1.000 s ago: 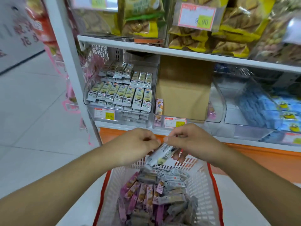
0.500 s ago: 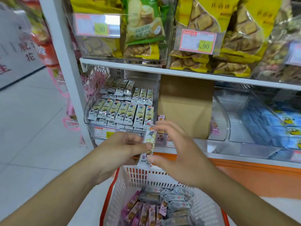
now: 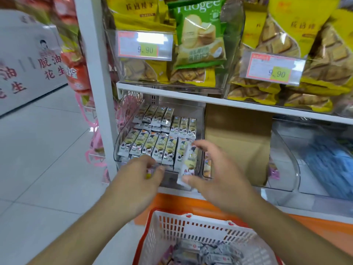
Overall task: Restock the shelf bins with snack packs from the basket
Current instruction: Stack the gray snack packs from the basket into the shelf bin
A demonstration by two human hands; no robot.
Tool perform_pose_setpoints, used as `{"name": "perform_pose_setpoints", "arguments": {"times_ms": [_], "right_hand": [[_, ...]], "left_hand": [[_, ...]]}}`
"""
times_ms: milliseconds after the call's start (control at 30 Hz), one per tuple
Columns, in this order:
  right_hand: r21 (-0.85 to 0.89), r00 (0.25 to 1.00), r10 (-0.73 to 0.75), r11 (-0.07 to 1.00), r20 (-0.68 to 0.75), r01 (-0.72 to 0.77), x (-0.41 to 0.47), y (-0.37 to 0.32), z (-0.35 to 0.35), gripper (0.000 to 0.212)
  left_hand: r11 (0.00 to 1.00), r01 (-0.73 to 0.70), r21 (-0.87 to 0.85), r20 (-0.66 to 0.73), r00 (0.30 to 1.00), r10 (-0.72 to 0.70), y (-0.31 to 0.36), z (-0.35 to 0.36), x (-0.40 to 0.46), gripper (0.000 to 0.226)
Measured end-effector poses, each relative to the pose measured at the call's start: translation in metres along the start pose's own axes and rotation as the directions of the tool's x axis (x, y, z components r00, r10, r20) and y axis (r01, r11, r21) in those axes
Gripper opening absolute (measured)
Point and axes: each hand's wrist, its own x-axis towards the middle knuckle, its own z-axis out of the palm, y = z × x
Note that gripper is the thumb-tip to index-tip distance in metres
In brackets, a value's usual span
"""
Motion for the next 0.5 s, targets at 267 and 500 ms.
{"name": "perform_pose_setpoints", "arguments": {"times_ms": [267,500], "right_hand": [[-0.304,0.991,0.111,0.949,0.076,-0.083,0.148,-0.007,-0.004,0.058],[-0.427,0.985,0.115,0.903,0.132,-0.049,0.214,0.007,0.009,0.088]], "left_hand": [[0.975,0.152,0.164,-0.167,0.978,-0.125,-0.034,-0.014,0.021,0.076],[0.98,0.163,0.113,-0.134,0.98,-0.147,-0.035,-0.011,0.024,0.088]]}}
